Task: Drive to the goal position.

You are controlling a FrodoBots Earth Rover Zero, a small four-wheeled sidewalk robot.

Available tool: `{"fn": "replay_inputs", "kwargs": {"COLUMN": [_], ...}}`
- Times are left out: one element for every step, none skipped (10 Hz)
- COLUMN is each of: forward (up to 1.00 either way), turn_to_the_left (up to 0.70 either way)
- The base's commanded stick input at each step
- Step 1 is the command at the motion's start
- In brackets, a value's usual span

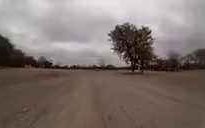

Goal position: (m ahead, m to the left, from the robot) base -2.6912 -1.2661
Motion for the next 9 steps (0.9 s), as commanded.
{"fn": "replay_inputs", "kwargs": {"forward": [0.70,0.70,0.70,0.70,0.70,0.70,0.70,0.70,0.70], "turn_to_the_left": [0.01,0.02,0.18,0.26,0.11,0.06,0.00,-0.01,-0.01]}}
